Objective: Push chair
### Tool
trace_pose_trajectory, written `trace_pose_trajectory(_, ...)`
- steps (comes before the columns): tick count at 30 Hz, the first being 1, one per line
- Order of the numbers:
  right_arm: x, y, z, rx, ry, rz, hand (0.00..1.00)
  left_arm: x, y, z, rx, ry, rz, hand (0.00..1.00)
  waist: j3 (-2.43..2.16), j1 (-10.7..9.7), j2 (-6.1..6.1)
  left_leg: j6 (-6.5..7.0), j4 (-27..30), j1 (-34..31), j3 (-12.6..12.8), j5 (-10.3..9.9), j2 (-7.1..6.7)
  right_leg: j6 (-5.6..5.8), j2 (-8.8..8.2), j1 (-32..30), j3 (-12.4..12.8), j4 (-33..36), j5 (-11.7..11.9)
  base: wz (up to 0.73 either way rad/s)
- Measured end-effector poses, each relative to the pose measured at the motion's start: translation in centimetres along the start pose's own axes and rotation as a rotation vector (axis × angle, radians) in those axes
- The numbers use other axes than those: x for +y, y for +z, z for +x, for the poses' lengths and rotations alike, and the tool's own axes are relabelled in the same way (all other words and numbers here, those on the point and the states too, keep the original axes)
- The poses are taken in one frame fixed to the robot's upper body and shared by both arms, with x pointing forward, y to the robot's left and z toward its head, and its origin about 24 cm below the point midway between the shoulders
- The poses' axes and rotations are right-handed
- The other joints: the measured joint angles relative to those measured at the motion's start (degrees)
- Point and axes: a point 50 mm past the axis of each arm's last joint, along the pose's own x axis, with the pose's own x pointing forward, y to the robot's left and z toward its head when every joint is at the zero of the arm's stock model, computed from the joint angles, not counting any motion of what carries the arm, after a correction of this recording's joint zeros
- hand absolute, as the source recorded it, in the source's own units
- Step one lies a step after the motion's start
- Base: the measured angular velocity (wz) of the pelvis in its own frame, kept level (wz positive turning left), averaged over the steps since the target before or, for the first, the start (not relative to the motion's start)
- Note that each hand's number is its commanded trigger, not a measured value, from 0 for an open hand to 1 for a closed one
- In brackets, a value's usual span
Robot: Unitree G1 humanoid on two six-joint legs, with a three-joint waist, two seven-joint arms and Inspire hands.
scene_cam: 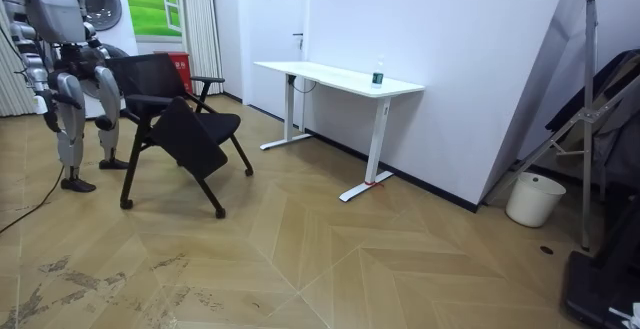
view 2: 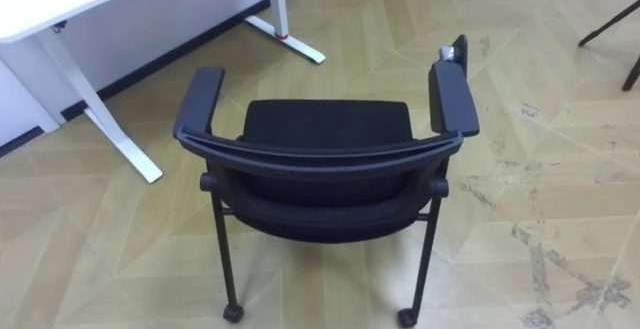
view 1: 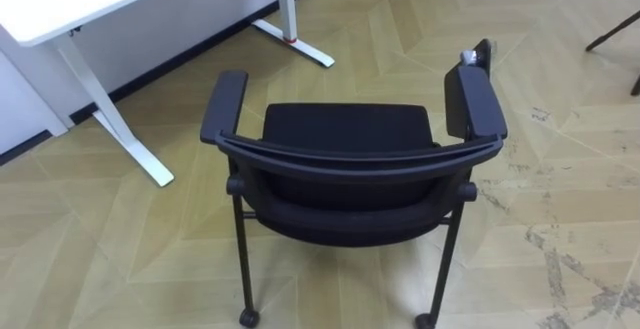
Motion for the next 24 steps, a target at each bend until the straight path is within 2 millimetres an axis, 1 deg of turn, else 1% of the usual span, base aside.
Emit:
trace_pose_trajectory(1, -0.1, 0.0, 0.0, 0.0, -0.004, 0.008, 0.0, 0.3, -0.1, 0.1, 0.011, 0.014, -0.021, 0.0, -0.1, 0.01, 0.21, -0.01, 0.03, 0.08, -0.04, 0.0, 0.0, 0.0, 0.0, 0.04, 0.0, -0.09, 0.0, 0.0)
trace_pose_trajectory(2, -0.2, 0.0, 0.0, 0.0, -0.005, 0.012, 0.0, 0.5, -0.1, 0.1, 0.014, 0.024, -0.031, 0.0, -0.09, 0.0, 0.28, -0.01, 0.04, 0.08, -0.03, 0.0, 0.0, 0.0, 0.0, 0.05, -0.03, -0.08, 0.0, 0.0)
trace_pose_trajectory(3, -0.3, 0.0, 0.0, 0.0, -0.007, 0.02, 0.0, 0.8, -0.1, 0.2, 0.02, 0.048, -0.056, 0.0, -0.27, -0.02, 0.67, -0.01, 0.06, 0.08, -0.08, 0.0, 0.0, -0.01, 0.0, 0.11, -0.13, 0.01, 0.01, 0.0)
trace_pose_trajectory(5, -0.6, -0.1, 0.0, 0.013, -0.011, 0.039, 0.0, 1.4, 0.0, 0.3, 0.027, 0.091, -0.092, 0.0, -0.14, -0.05, 0.78, -0.01, 0.01, 0.61, -0.09, 0.0, 0.0, -0.03, 0.0, 0.53, -0.1, 0.3, 0.02, 0.0)
trace_pose_trajectory(6, -0.8, -0.3, 0.0, 0.024, -0.016, 0.048, 0.0, 1.9, 0.2, 0.4, 0.024, 0.12, -0.103, 0.0, -0.18, -0.07, 1.05, -0.06, -0.02, 0.97, -0.07, -0.04, 0.01, -0.03, 0.0, 0.86, -0.11, 0.33, 0.02, 0.0)
trace_pose_trajectory(8, -1.2, -0.1, 0.0, 0.021, -0.017, 0.042, 0.0, 2.6, 1.2, 0.6, 0.001, 0.157, -0.116, 0.0, -0.04, -0.16, 1.54, -0.08, 0.06, 0.98, -0.07, -0.06, 0.03, -0.03, 0.0, 0.75, -0.07, 0.73, 0.02, 0.0)
trace_pose_trajectory(9, -1.4, 0.1, 0.1, 0.017, -0.022, 0.032, 0.0, 3.1, 1.8, 0.7, -0.017, 0.18, -0.116, 0.0, 0.15, -0.26, 1.63, -0.04, 0.09, 0.97, -0.08, -0.09, 0.03, -0.02, 0.0, 0.69, 0.02, 0.83, 0.02, 0.0)
trace_pose_trajectory(11, -1.7, 0.2, 0.1, 0.013, -0.033, 0.022, 0.0, 3.8, 3.1, 0.8, -0.049, 0.213, -0.119, 0.0, 0.21, -0.41, 2.2, 0.06, 0.19, 0.88, -0.06, -0.18, 0.06, -0.02, 0.02, 0.63, 0.02, 0.87, 0.01, 0.0)
trace_pose_trajectory(13, -2.2, 0.5, 0.1, 0.002, -0.044, 0.011, 0.0, 4.6, 4.8, 0.9, -0.102, 0.259, -0.129, 0.0, 0.17, -0.65, 3.04, 0.08, 0.17, 0.84, -0.15, -0.18, 0.06, -0.02, 0.04, 0.66, 0.0, 0.82, 0.01, 0.0)
trace_pose_trajectory(14, -2.3, 0.6, 0.1, -0.002, -0.047, 0.01, 0.0, 4.8, 5.3, 0.9, -0.118, 0.27, -0.132, 0.0, 0.13, -0.73, 3.26, 0.08, 0.13, 0.87, -0.16, -0.17, 0.06, -0.02, 0.05, 0.68, 0.05, 0.82, 0.01, 0.0)
trace_pose_trajectory(15, -2.6, 0.9, 0.1, -0.009, -0.054, 0.008, 0.0, 5.1, 6.3, 0.8, -0.154, 0.294, -0.13, 0.0, 0.16, -0.9, 3.7, 0.08, 0.1, 0.93, -0.16, -0.17, 0.06, -0.02, 0.07, 0.6, 0.15, 0.85, 0.01, -0.04)
trace_pose_trajectory(16, -2.9, 1.1, 0.1, -0.015, -0.062, 0.006, 0.0, 5.5, 7.5, 0.7, -0.194, 0.316, -0.142, 0.0, 0.02, -0.92, 3.93, 0.08, 0.13, 0.78, -0.28, -0.17, 0.06, -0.02, 0.09, 0.31, 0.33, 0.97, 0.01, -0.05)
trace_pose_trajectory(17, -3.0, 1.2, 0.1, -0.018, -0.065, 0.001, 0.0, 5.7, 8.2, 0.6, -0.217, 0.325, -0.148, 0.0, -0.05, -0.85, 4.13, 0.07, 0.11, 0.66, -0.26, -0.16, 0.06, -0.02, 0.12, 0.1, 0.52, 1.03, 0.01, -0.1)
trace_pose_trajectory(18, -3.2, 1.4, 0.1, -0.024, -0.071, -0.007, 0.0, 6.1, 9.5, 0.4, -0.264, 0.348, -0.151, 0.0, -0.17, -0.72, 4.82, 0.07, 0.14, 0.58, -0.16, -0.16, 0.06, -0.02, 0.15, -0.13, 0.83, 1.05, 0.02, -0.08)
trace_pose_trajectory(19, -3.3, 1.4, 0.1, -0.023, -0.074, -0.012, 0.0, 6.4, 11.0, 0.1, -0.326, 0.377, -0.134, 0.0, -0.17, -0.72, 4.89, 0.07, 0.14, 0.59, -0.15, -0.17, 0.05, -0.02, 0.14, -0.12, 0.84, 1.07, 0.02, -0.07)
trace_pose_trajectory(20, -3.3, 1.4, 0.1, -0.023, -0.073, -0.016, 0.0, 6.6, 11.9, -0.1, -0.361, 0.392, -0.122, 0.0, -0.2, -0.64, 4.93, 0.07, 0.15, 0.63, -0.15, -0.17, 0.05, -0.02, 0.14, -0.11, 0.87, 1.1, 0.02, -0.04)
trace_pose_trajectory(21, -3.2, 1.4, 0.1, -0.025, -0.071, -0.026, 0.0, 7.0, 13.4, -0.6, -0.425, 0.416, -0.105, 0.0, -0.16, -0.48, 4.86, 0.07, 0.12, 0.77, -0.09, -0.17, 0.05, -0.02, 0.14, -0.11, 1.09, 1.13, 0.02, -0.06)
trace_pose_trajectory(22, -3.2, 1.6, 0.1, -0.03, -0.07, -0.042, 0.0, 7.4, 14.7, -0.9, -0.476, 0.432, -0.093, 0.0, -0.22, -0.46, 4.96, 0.07, 0.12, 0.82, -0.13, -0.17, 0.05, -0.02, 0.15, -0.09, 1.17, 1.15, 0.02, -0.06)
trace_pose_trajectory(23, -3.2, 1.7, 0.1, -0.032, -0.069, -0.045, 0.0, 7.5, 15.4, -1.2, -0.501, 0.441, -0.082, 0.0, -0.22, -0.61, 4.96, 0.07, 0.12, 0.81, -0.15, -0.17, 0.05, -0.02, 0.15, -0.1, 1.17, 1.14, 0.02, 0.0)
trace_pose_trajectory(24, -3.0, 1.8, 0.1, -0.034, -0.065, -0.047, 0.0, 7.8, 16.9, -1.9, -0.566, 0.46, -0.065, 0.0, -0.3, -0.94, 5.13, 0.07, 0.11, 0.76, -0.16, -0.17, 0.05, -0.02, 0.15, -0.11, 1.17, 1.07, 0.02, 0.0)
